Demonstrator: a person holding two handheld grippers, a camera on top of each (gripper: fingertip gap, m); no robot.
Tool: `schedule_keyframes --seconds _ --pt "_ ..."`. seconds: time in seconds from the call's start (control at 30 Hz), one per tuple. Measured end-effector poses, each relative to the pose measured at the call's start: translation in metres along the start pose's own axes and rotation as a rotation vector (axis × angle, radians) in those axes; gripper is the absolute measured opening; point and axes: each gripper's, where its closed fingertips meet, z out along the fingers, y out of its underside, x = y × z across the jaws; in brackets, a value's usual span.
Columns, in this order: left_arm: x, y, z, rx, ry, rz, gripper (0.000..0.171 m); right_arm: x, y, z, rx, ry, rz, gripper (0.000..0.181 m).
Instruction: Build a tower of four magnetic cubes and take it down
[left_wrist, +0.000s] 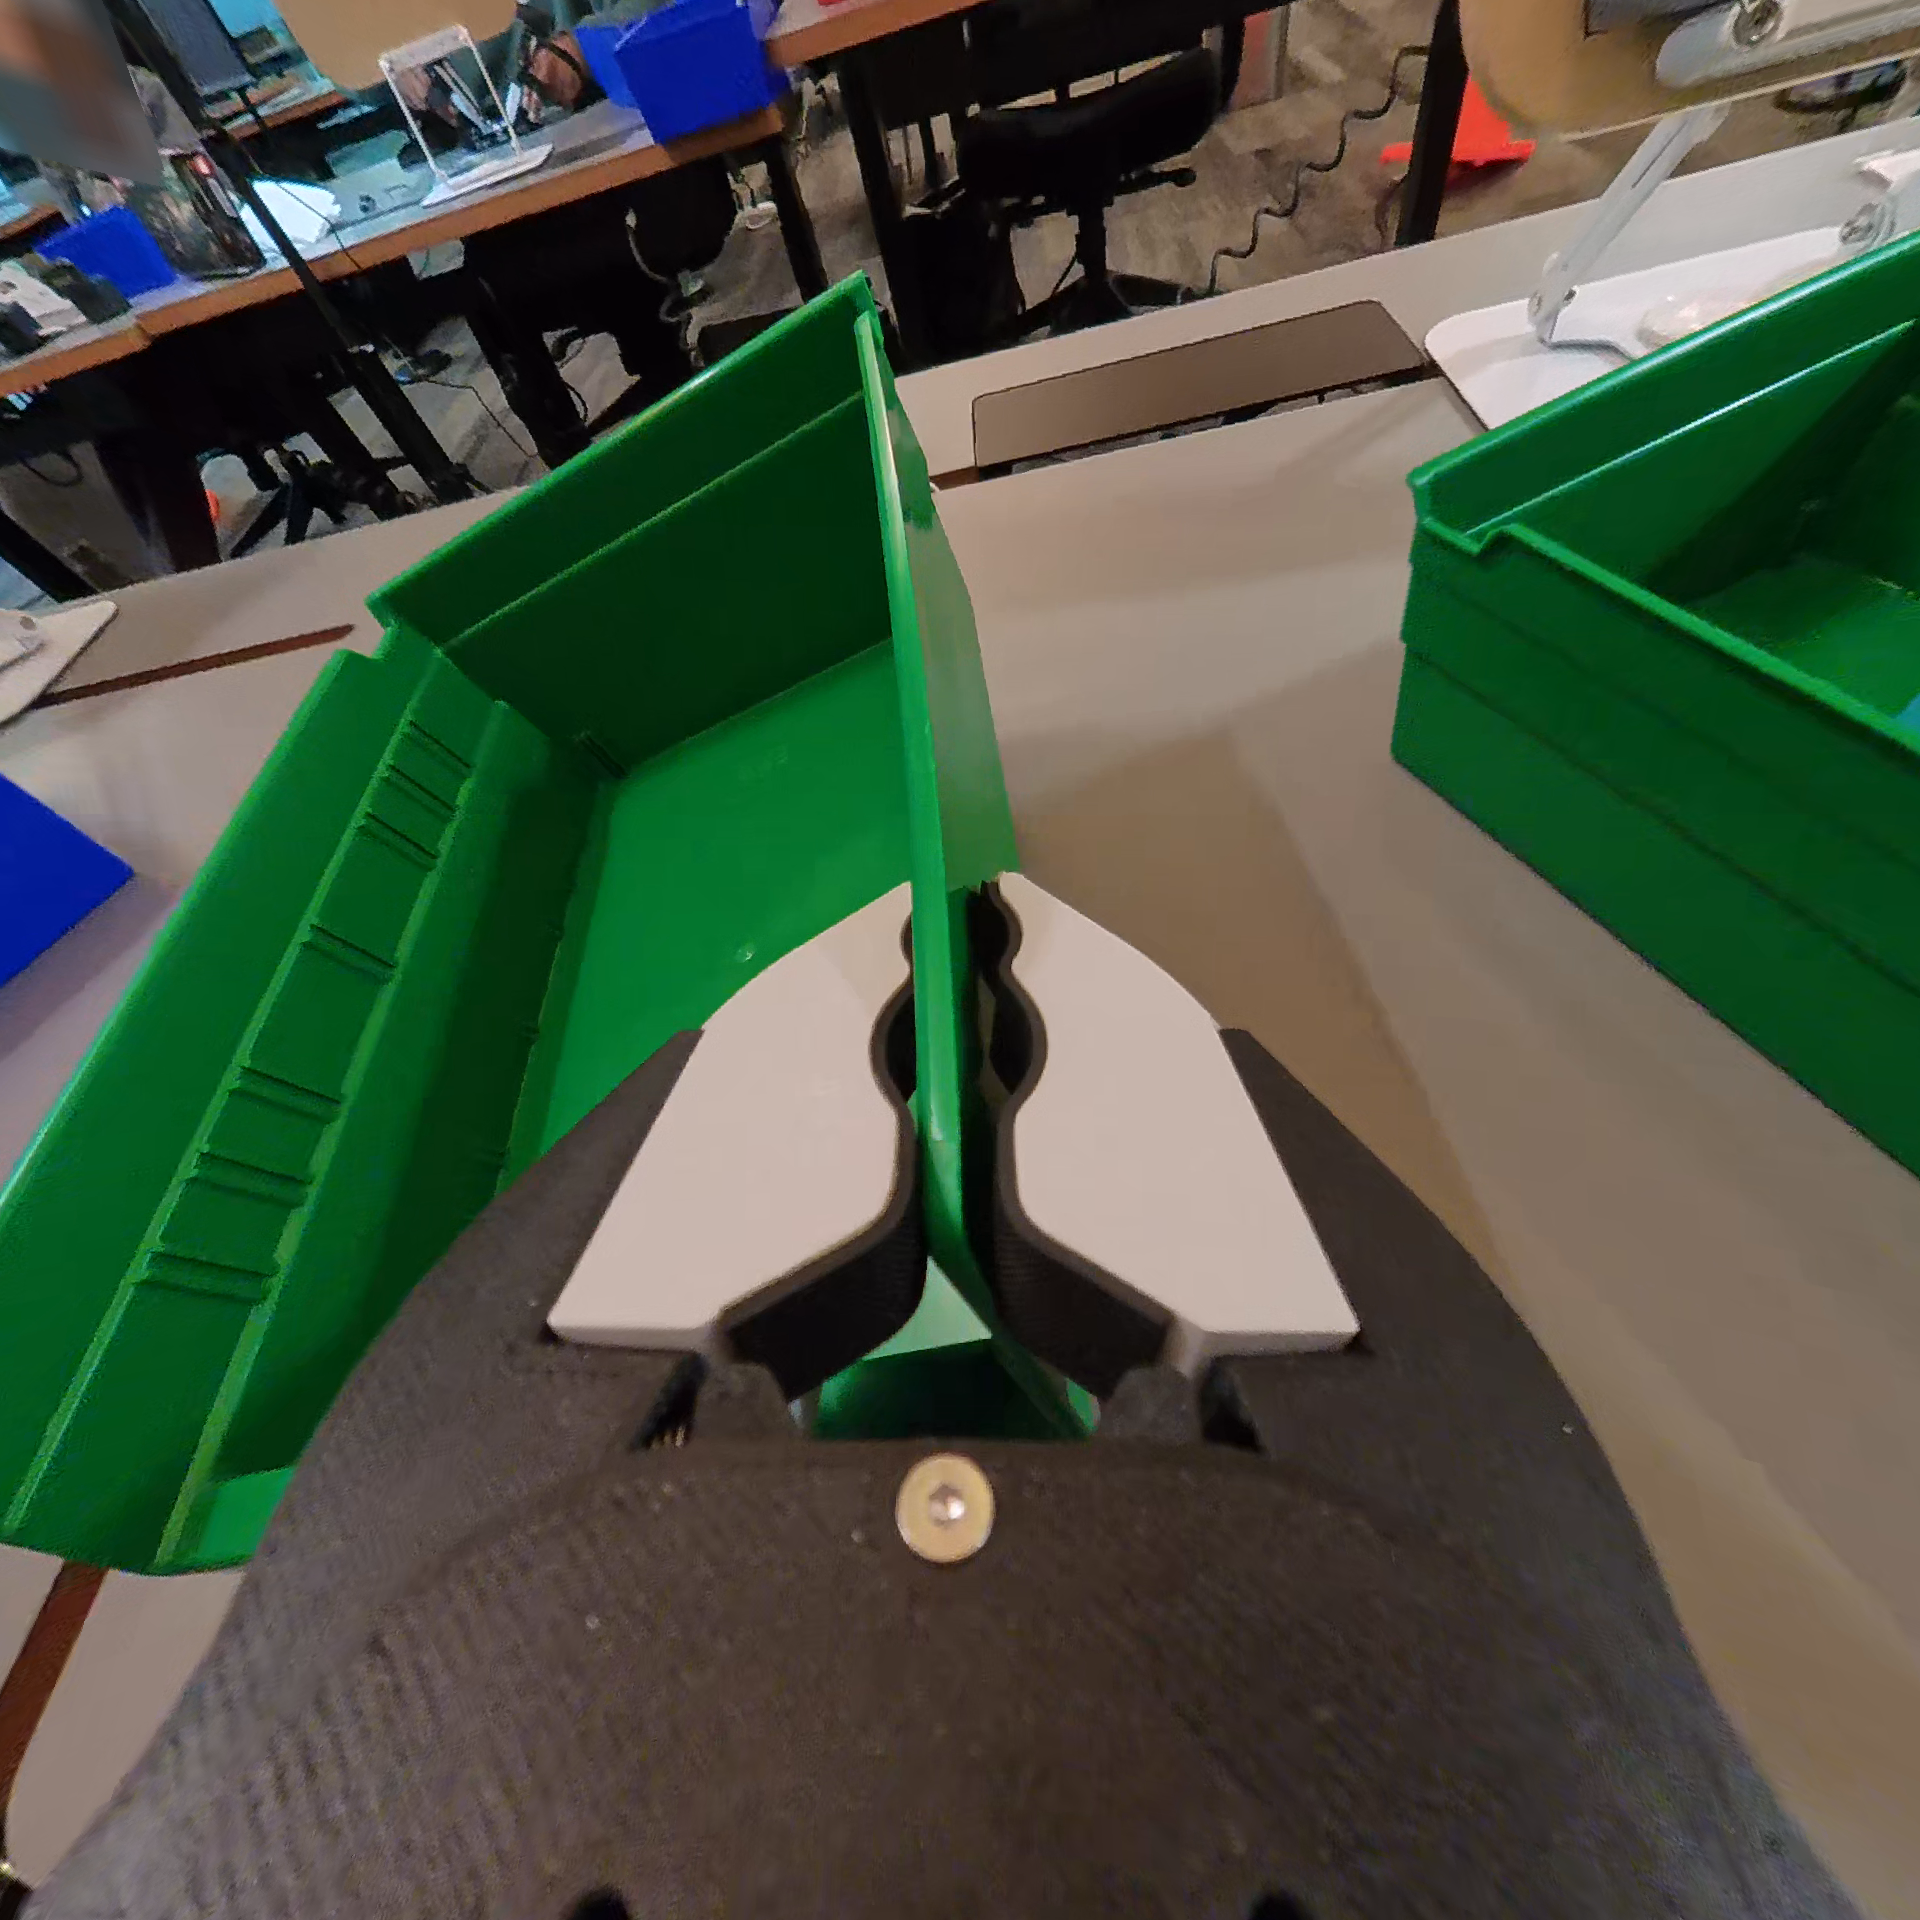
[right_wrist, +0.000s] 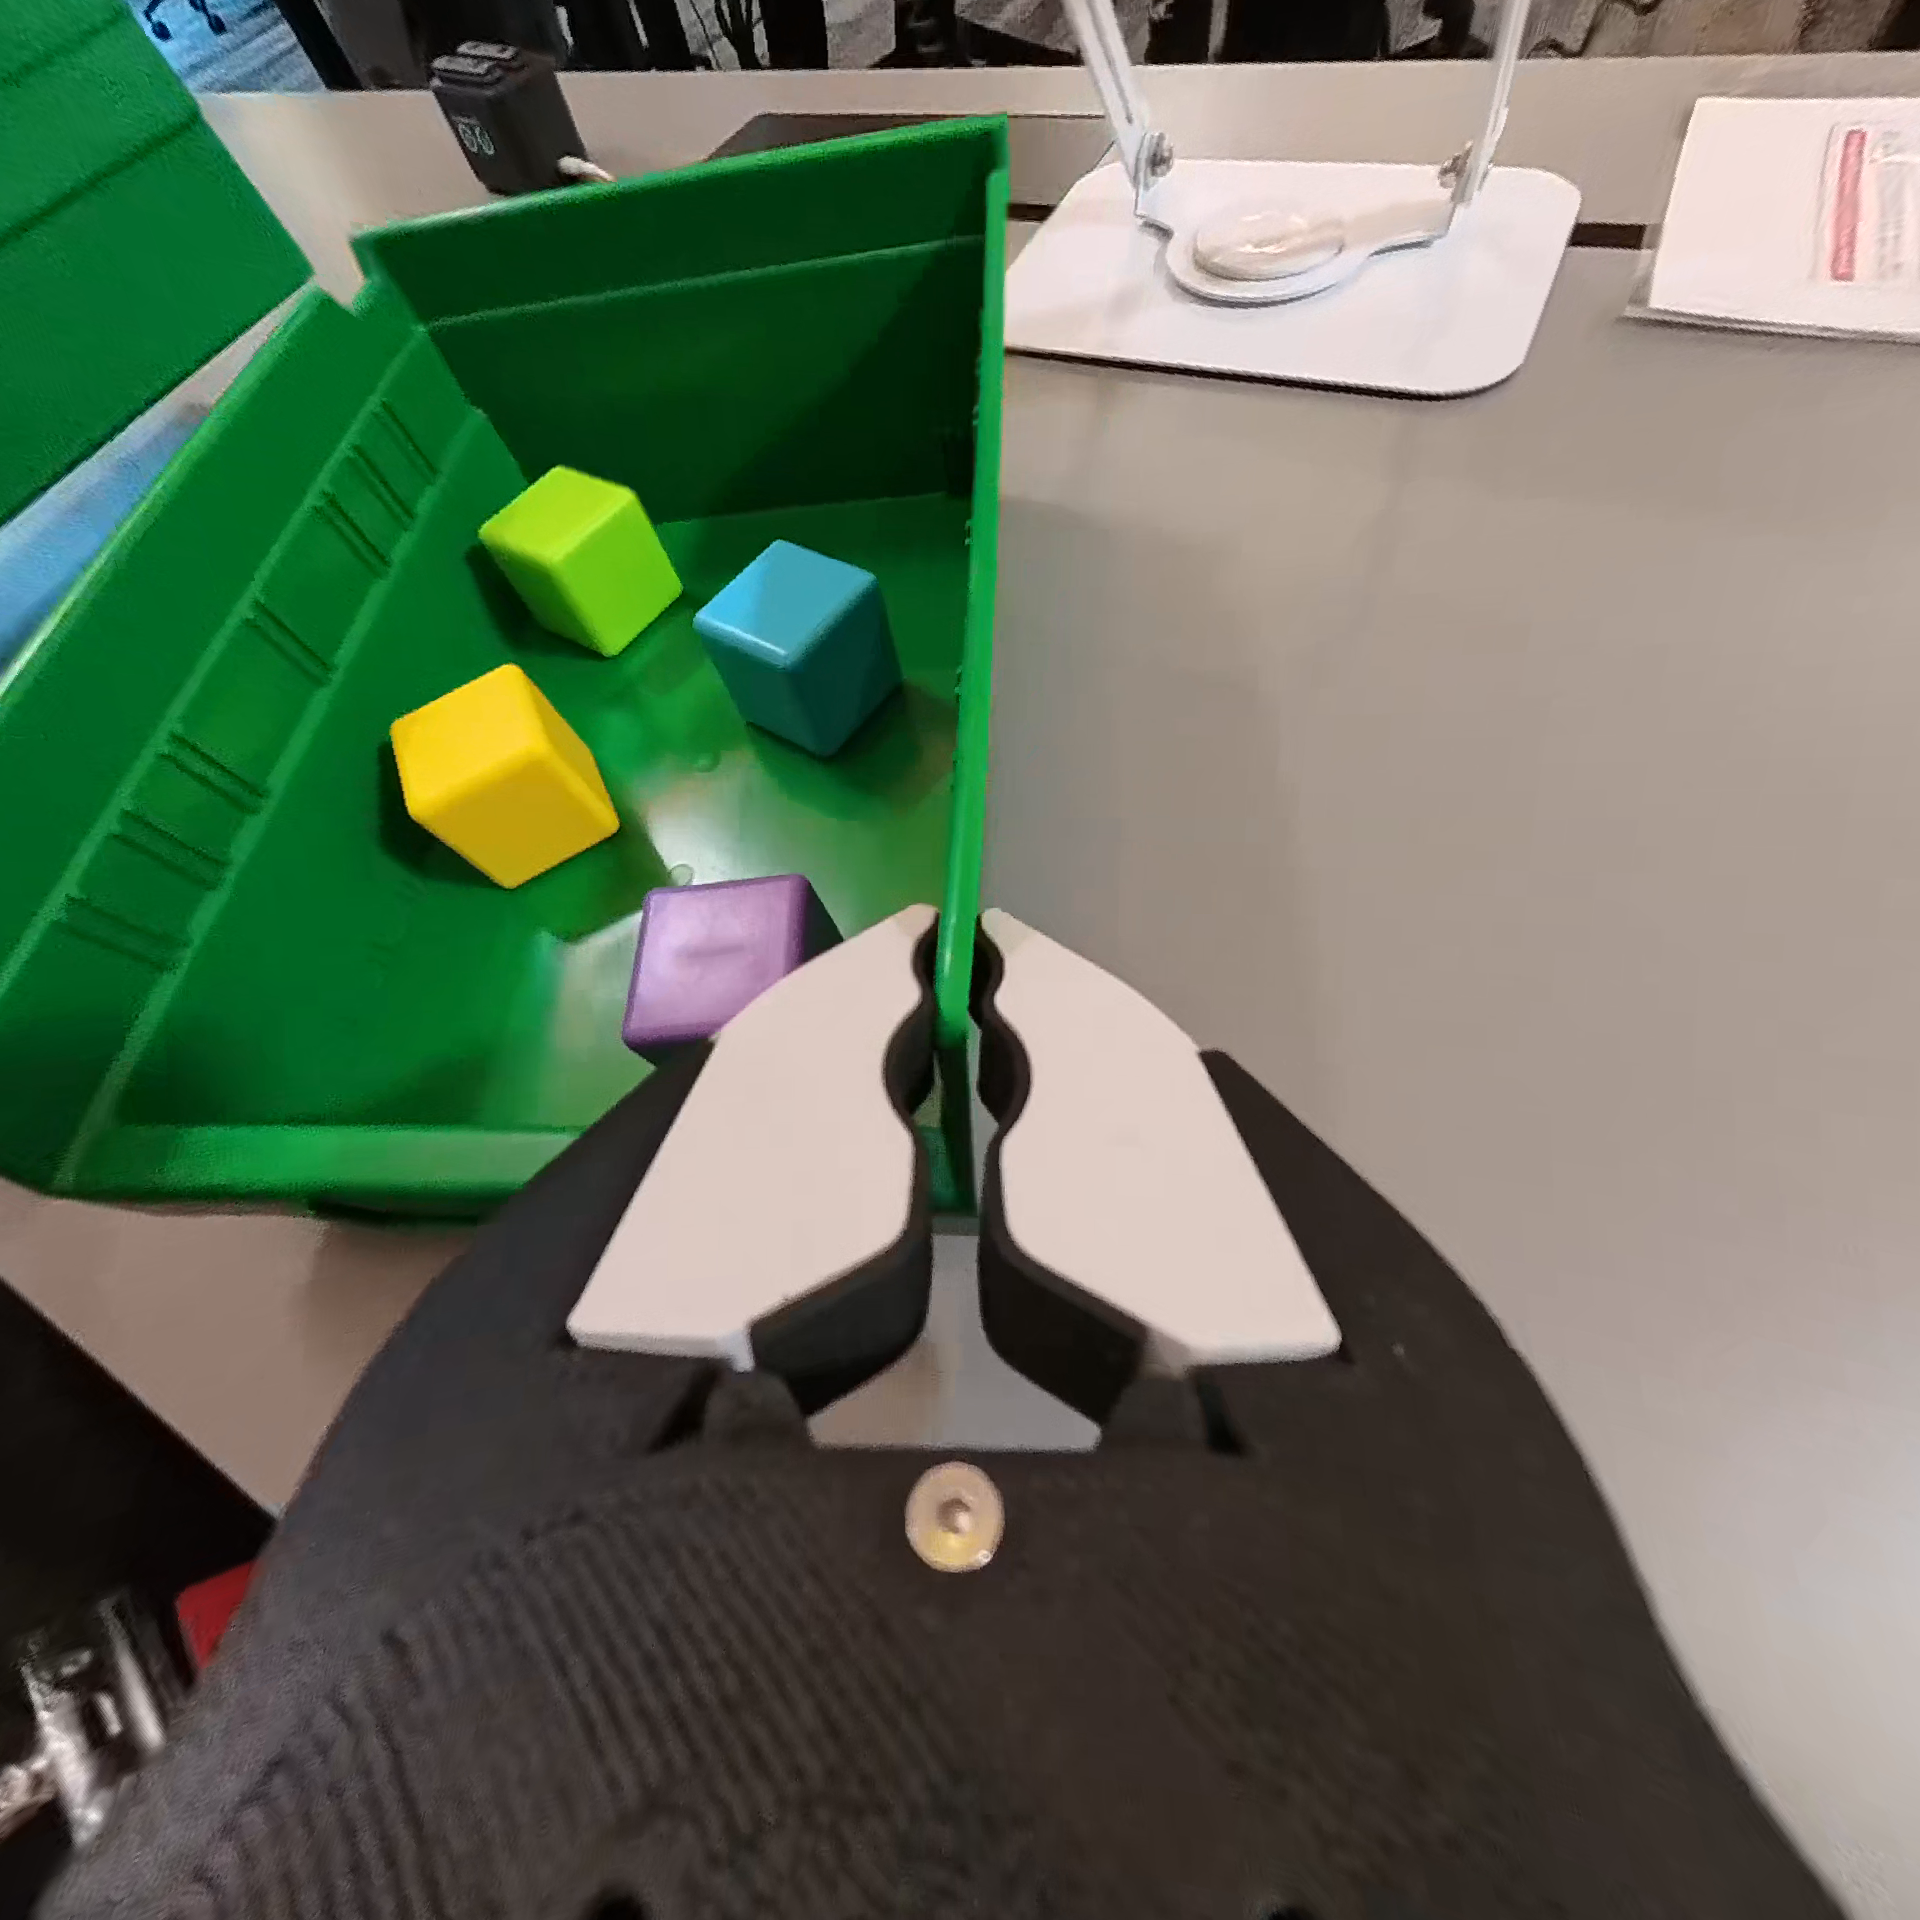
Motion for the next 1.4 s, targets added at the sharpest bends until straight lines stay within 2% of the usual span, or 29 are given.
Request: schedule_keyframes --seconds 0.27,0.57,0.93,1.17,1.4 --pt "-0.007 -0.021 -0.018 0.033 -0.006 -0.007 0.009 -0.033 -0.002 0.013 0.025 0.023 0.159 0.004" --pt "-0.017 -0.053 -0.049 0.066 0.017 -0.005 0.011 -0.082 -0.004 0.031 0.0 0.015 0.067 0.006" --pt "-0.029 -0.089 -0.095 0.141 0.044 -0.039 0.01 -0.184 -0.014 0.075 -0.068 -0.139 -0.036 0.018" --pt "-0.038 -0.094 -0.103 0.16 0.017 -0.041 0.01 -0.228 -0.027 0.113 -0.095 -0.16 -0.069 0.019" --pt "-0.047 -0.084 -0.1 0.128 0.018 -0.064 0.01 -0.279 -0.031 0.132 -0.131 -0.274 -0.075 0.025"
